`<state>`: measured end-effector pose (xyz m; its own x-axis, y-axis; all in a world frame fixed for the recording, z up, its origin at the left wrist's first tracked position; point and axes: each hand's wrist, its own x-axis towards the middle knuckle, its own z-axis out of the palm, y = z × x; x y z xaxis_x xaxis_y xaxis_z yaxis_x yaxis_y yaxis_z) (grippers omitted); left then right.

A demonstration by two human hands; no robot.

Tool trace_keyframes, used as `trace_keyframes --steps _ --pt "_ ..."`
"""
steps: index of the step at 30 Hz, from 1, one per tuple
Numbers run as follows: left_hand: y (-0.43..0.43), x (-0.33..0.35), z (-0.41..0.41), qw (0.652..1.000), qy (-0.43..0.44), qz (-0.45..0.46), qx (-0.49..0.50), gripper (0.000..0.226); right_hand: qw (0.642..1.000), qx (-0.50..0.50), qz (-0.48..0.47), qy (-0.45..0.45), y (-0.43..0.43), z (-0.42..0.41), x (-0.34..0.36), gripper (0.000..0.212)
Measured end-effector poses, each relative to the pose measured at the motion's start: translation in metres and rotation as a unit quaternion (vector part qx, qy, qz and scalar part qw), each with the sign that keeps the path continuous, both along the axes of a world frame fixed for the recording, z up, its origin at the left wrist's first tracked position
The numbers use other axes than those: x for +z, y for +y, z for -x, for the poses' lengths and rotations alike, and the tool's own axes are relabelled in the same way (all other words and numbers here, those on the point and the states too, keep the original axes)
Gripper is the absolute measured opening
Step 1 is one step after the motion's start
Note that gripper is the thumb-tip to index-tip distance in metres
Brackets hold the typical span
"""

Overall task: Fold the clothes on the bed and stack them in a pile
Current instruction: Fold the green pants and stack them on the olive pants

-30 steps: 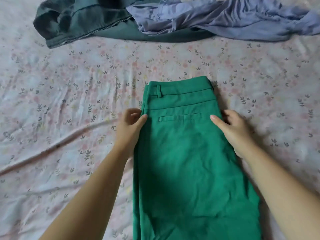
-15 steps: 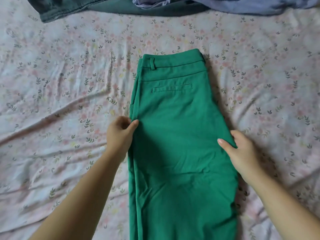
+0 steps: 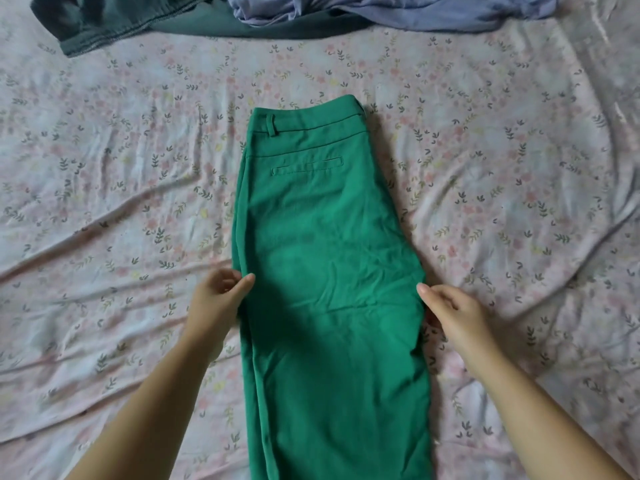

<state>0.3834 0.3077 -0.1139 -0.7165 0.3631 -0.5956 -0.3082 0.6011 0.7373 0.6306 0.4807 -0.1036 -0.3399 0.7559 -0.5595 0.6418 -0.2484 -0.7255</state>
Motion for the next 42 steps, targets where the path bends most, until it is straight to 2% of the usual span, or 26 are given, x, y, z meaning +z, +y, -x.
trace_keyframes --steps 3,6,10,13,15,17,19,21,23,25,27,31,33,35,37,39,42 --pt "-0.016 -0.002 -0.016 0.998 0.010 0.035 -0.058 0.028 1.000 0.010 0.016 -0.012 -0.005 0.007 0.000 0.050" --pt "-0.023 -0.007 -0.028 0.997 0.027 0.037 -0.058 0.034 0.999 0.013 0.037 -0.018 -0.015 0.014 -0.003 0.048" --pt "-0.023 -0.008 -0.035 0.999 0.019 0.025 -0.018 0.030 0.989 -0.072 0.090 0.097 -0.024 0.020 0.000 0.004" --pt "-0.023 -0.009 -0.033 1.000 -0.019 0.013 0.008 0.027 0.982 -0.098 0.056 0.150 -0.024 0.022 -0.003 0.013" --pt "-0.024 -0.009 -0.031 0.999 -0.042 0.001 0.021 0.023 0.968 -0.164 0.034 0.185 -0.023 0.023 -0.005 0.013" --pt "-0.024 -0.010 -0.029 0.998 -0.060 -0.016 0.032 0.020 0.944 -0.246 0.046 0.216 -0.020 0.020 -0.010 0.016" --pt "-0.024 -0.011 -0.029 0.996 -0.073 -0.035 0.038 0.017 0.933 -0.276 0.069 0.221 -0.019 0.016 -0.014 0.019" --pt "-0.025 -0.010 -0.032 0.996 -0.068 -0.051 0.040 0.018 0.951 -0.235 0.091 0.181 -0.022 0.012 -0.018 0.015" --pt "-0.027 -0.010 -0.035 0.997 -0.052 -0.051 0.038 0.023 0.974 -0.146 0.118 0.124 -0.023 0.014 -0.015 0.017" --pt "-0.028 -0.011 -0.035 0.997 -0.047 -0.046 0.034 0.023 0.980 -0.105 0.122 0.115 -0.019 0.018 -0.012 0.010" --pt "-0.030 -0.013 -0.032 0.997 -0.051 -0.047 0.039 0.020 0.977 -0.133 0.105 0.129 -0.011 0.021 -0.015 0.010" --pt "-0.027 -0.011 -0.031 0.994 -0.074 -0.043 0.071 0.027 0.960 -0.205 0.135 0.137 -0.014 0.017 -0.024 0.034" --pt "-0.029 -0.010 -0.032 0.991 -0.090 -0.051 0.081 0.026 0.953 -0.213 0.151 0.152 -0.020 0.008 -0.028 0.024" --pt "-0.036 -0.008 -0.035 0.993 -0.087 -0.049 0.064 0.025 0.966 -0.144 0.157 0.150 -0.027 -0.006 -0.024 0.017" --pt "-0.047 -0.003 -0.046 0.996 -0.078 -0.036 0.026 0.032 0.980 -0.032 0.159 0.117 -0.040 -0.020 -0.016 0.030" --pt "-0.064 -0.003 -0.064 0.996 -0.088 -0.015 -0.015 0.040 0.984 0.024 0.159 0.078 -0.056 -0.033 -0.016 0.043" --pt "-0.096 -0.009 -0.098 0.992 -0.094 0.041 -0.075 0.036 0.986 0.043 0.159 0.016 -0.074 -0.047 -0.019 0.020"
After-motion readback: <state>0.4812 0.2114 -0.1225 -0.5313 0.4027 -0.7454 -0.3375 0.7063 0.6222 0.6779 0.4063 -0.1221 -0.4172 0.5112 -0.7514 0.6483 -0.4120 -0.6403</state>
